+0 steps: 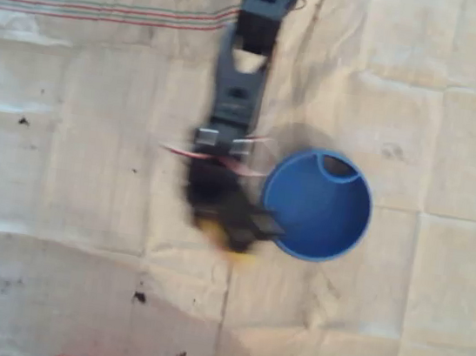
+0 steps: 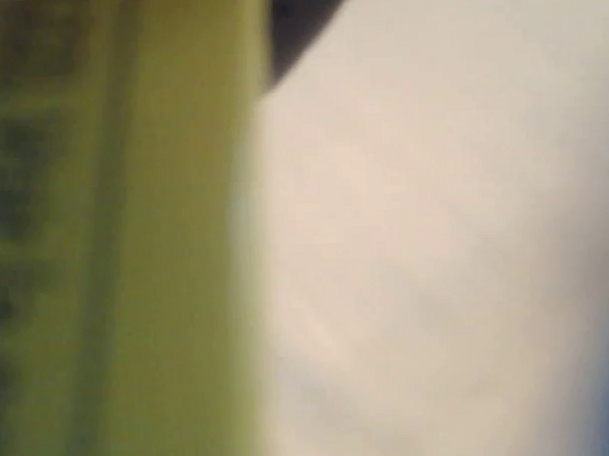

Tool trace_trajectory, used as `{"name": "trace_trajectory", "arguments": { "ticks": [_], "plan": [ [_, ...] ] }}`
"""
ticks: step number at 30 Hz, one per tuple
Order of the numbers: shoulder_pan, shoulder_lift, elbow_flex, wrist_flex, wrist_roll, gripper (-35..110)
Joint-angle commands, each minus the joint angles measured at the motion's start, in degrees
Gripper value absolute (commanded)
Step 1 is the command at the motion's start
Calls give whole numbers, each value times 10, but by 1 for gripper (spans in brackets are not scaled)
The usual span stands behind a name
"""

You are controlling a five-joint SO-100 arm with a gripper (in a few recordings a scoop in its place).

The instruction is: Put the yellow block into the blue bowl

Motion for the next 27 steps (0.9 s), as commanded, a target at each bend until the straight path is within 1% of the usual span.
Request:
{"name": "trace_trajectory", "arguments": {
  "ticks": [1,4,8,15,21,27],
  "plan": [
    [-68,95,-35,4,-12,0],
    [-105,94,-34,11,-12,0],
    [-140,81,-34,54,-7,0],
    [-129,5,-43,156,-5,0],
    [-97,-6,-43,158,-6,0],
    [-98,-11,-35,158,-6,0]
  ]
}}
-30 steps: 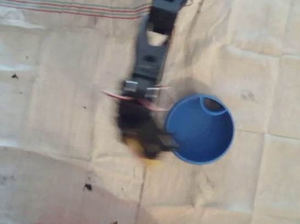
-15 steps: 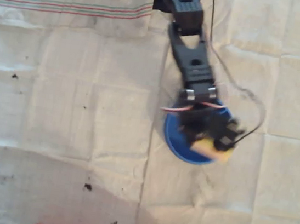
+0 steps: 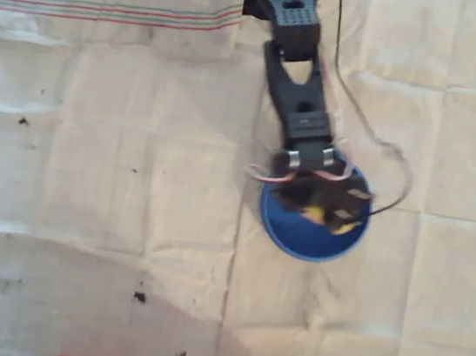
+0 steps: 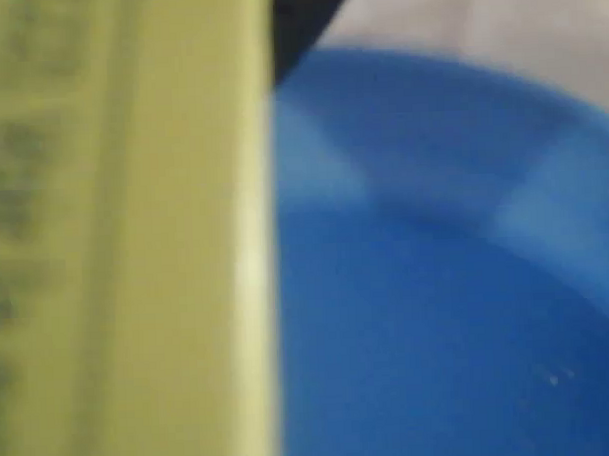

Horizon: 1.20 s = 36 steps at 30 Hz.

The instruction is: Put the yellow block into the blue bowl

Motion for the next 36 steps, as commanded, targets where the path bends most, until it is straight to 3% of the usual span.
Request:
{"name": "trace_trajectory", "arguments": {
  "ticks": [1,36],
  "plan": [
    [4,18,-35,4,1,0],
    [-3,-47,-39,-30,-7,4]
  ]
}}
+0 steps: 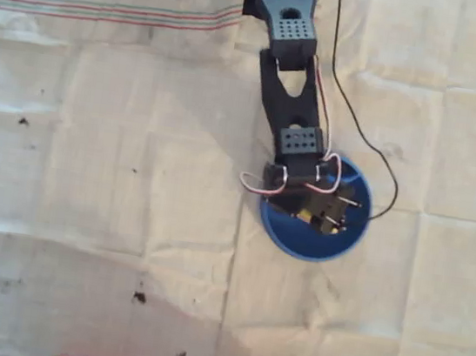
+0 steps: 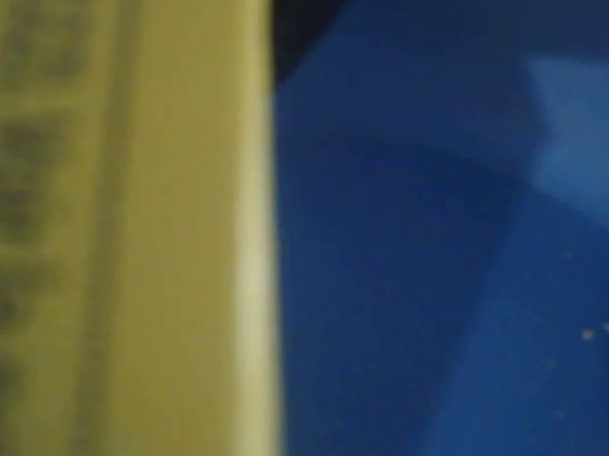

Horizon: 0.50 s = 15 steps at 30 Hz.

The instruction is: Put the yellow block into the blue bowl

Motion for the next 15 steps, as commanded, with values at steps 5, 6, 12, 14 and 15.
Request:
{"name": "trace_trajectory", "arguments": {
  "ticks": [5,6,12,14,15],
  "plan": [
    [-8,31,-42,-1,-7,22],
    [-8,32,-42,0,-7,26],
    [-12,99,-43,43,-7,35],
    [-19,132,-35,51,-7,30],
    [-19,149,-34,49,-7,27]
  ]
}}
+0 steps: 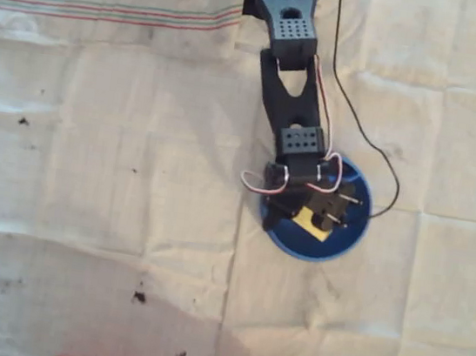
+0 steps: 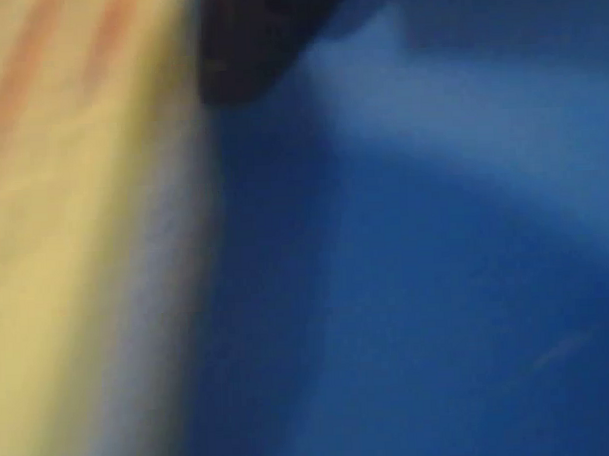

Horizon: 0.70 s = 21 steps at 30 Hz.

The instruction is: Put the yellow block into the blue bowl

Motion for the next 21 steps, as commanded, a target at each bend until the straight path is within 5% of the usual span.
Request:
{"name": "trace_trajectory", "arguments": {
  "ticks": [1,6,21],
  "plan": [
    [-15,156,-35,9,-7,23],
    [-23,220,-35,9,-10,-3],
    [-83,426,-34,10,-28,0]
  ]
}}
